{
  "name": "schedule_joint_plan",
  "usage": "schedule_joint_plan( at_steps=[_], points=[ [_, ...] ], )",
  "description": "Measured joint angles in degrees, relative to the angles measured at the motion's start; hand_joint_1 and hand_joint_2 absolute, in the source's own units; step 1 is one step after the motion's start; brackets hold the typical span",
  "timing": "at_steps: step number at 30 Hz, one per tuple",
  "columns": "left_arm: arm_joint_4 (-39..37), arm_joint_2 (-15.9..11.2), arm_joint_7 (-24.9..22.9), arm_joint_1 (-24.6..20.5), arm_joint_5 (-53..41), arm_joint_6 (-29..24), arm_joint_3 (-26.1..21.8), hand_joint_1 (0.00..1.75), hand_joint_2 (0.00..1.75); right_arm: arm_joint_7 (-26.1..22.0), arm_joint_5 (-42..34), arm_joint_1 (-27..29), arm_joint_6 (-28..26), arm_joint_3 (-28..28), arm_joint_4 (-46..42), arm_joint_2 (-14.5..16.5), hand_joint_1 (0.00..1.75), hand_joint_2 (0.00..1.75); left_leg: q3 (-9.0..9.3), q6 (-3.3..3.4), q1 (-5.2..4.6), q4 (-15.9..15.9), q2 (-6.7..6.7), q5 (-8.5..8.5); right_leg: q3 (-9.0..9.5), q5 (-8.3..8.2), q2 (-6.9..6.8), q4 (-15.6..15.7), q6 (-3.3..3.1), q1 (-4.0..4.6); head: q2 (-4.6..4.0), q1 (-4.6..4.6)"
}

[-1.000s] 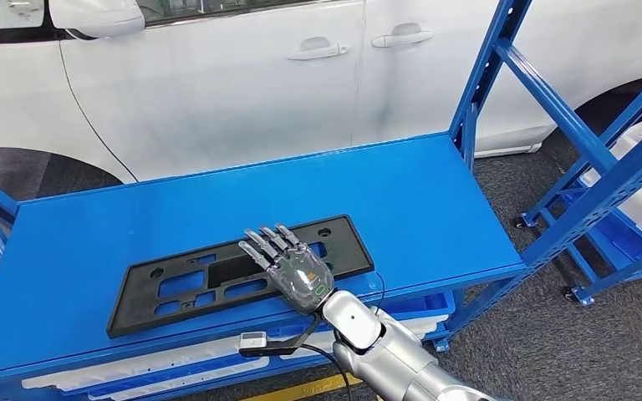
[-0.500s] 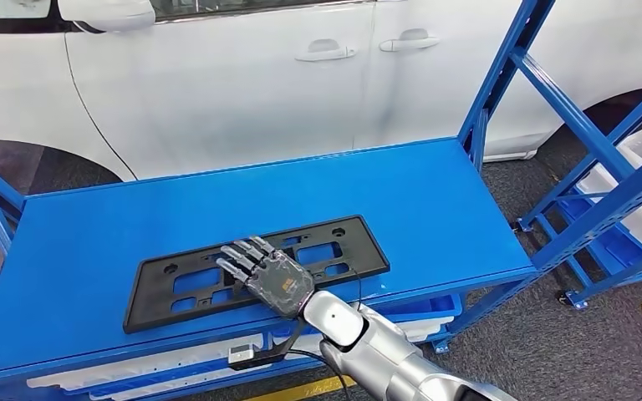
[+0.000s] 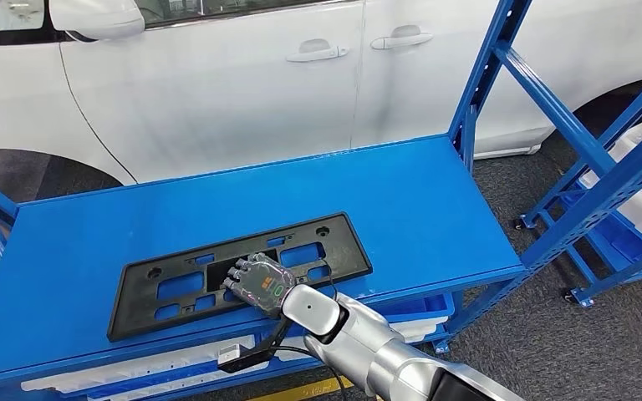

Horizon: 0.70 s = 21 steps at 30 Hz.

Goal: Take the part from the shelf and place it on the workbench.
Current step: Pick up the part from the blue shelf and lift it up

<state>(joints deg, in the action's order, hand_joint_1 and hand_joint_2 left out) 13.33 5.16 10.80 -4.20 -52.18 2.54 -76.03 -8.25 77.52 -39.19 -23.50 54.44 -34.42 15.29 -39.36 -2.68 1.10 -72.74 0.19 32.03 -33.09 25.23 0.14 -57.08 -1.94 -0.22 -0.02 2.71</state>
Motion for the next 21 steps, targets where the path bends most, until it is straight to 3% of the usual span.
schedule_joint_plan(
  at_steps=[3, 5, 7, 9, 10, 13, 14, 15, 16, 18, 19, 21],
  points=[
    [0.0, 0.0, 1.3, 0.0, 0.0, 0.7, 0.0, 0.00, 0.00, 0.1, -0.7, -0.7, 0.0, 0.4, 0.4, 0.1, 1.75, 1.75, 5.26, 0.16, 0.16, 11.2, -0.01, -5.52, 0.18, 0.30, 0.18, -0.3, 0.50, 0.02, 0.00, 0.00],
    [0.0, 0.0, 2.6, 0.0, 0.0, 1.1, 0.0, 0.00, 0.00, 0.0, -1.2, -1.1, -0.1, 0.4, 0.6, 0.1, 1.75, 1.75, 7.09, 0.88, -0.02, 15.2, -0.09, -6.44, 0.04, 0.38, 0.32, -0.5, 1.09, 0.21, 0.00, 0.00],
    [0.0, 0.0, 4.0, 0.0, -0.2, 1.4, 0.0, 0.00, 0.87, 0.0, -1.7, -1.4, -0.2, 0.4, 0.8, 0.1, 1.75, 1.75, 7.10, 1.78, -0.15, 15.4, -0.16, -6.41, -0.05, 0.28, 0.40, -0.5, 1.70, 0.24, 0.00, 0.00],
    [0.0, 0.1, 5.3, 0.1, -0.4, 1.8, 0.0, 0.00, 1.75, -0.1, -2.2, -1.7, -0.2, 0.4, 0.9, 0.0, 1.75, 1.75, 7.14, 2.58, -0.03, 15.6, -0.08, -6.69, -0.52, 1.29, 0.34, -1.7, 2.32, 0.09, 0.00, 0.00],
    [0.0, 0.2, 5.8, 0.1, -0.4, 1.9, 0.0, 0.00, 1.75, -0.1, -2.4, -1.8, -0.2, 0.4, 1.0, 0.0, 1.75, 1.75, 7.13, 2.95, 0.07, 15.7, -0.02, -6.84, -1.50, 2.70, 0.29, -3.9, 2.59, 0.04, 0.00, 0.00],
    [0.0, 0.2, 7.1, 0.1, -0.3, 2.2, 0.0, 0.00, 1.75, -0.5, -3.5, -1.9, -0.2, 0.4, 1.3, -0.3, 1.75, 1.75, 6.91, 3.42, -0.03, 15.7, 0.12, -6.92, -6.91, 7.92, 0.19, -15.2, 3.02, -0.09, 0.00, 0.00],
    [0.0, 0.2, 7.3, 0.1, -0.2, 2.3, 0.0, 0.00, 1.75, -0.9, -4.5, -1.9, -0.1, 0.4, 1.3, -0.4, 1.75, 1.75, 6.90, 3.43, -0.05, 15.7, 0.13, -6.91, -8.03, 8.30, 0.19, -17.4, 3.05, -0.10, 0.00, 0.00],
    [0.0, 0.2, 7.4, 0.1, -0.2, 2.5, 0.0, 0.00, 1.75, -1.7, -6.3, -1.9, 0.1, 0.4, 1.3, -0.5, 1.75, 1.75, 6.95, 3.42, -0.06, 15.7, 0.12, -6.90, -8.09, 7.56, 0.18, -17.4, 3.00, -0.11, 0.00, 0.00],
    [0.0, 0.2, 7.4, 0.1, -0.1, 2.7, 0.0, 0.00, 1.75, -2.9, -9.0, -1.9, 0.6, 0.1, 1.1, -0.6, 1.75, 1.75, 7.09, 3.38, -0.06, 15.7, 0.09, -6.86, -6.95, 5.82, 0.18, -15.1, 2.85, -0.11, 0.00, 0.00],
    [0.0, 0.3, 7.5, 0.1, 0.1, 3.0, 0.0, 0.00, 1.75, -6.4, -16.3, -1.9, 2.0, -1.3, -0.3, -1.2, 1.75, 1.75, 7.41, 3.14, -0.14, 15.6, 0.03, -6.67, -2.79, 1.92, 0.13, -6.7, 2.21, 0.09, 0.00, 0.00],
    [0.0, 0.4, 7.6, 0.1, 0.3, 3.1, 0.0, 0.00, 1.75, -8.2, -20.0, -1.9, 2.9, -2.4, -1.5, -1.7, 1.75, 1.75, 7.52, 2.91, -0.21, 15.6, 0.00, -6.56, -1.10, 0.77, 0.07, -3.3, 1.91, 0.24, 0.00, 0.00],
    [0.0, 0.5, 7.9, 0.1, 0.5, 3.0, 0.0, 0.00, 1.75, -10.5, -25.1, -1.9, 4.3, -4.8, -4.5, -2.8, 1.75, 1.75, 7.68, 2.26, -0.26, 15.6, 0.02, -6.38, 0.19, 0.43, 0.07, -0.5, 1.43, 0.63, 0.00, 0.00]
  ],
)
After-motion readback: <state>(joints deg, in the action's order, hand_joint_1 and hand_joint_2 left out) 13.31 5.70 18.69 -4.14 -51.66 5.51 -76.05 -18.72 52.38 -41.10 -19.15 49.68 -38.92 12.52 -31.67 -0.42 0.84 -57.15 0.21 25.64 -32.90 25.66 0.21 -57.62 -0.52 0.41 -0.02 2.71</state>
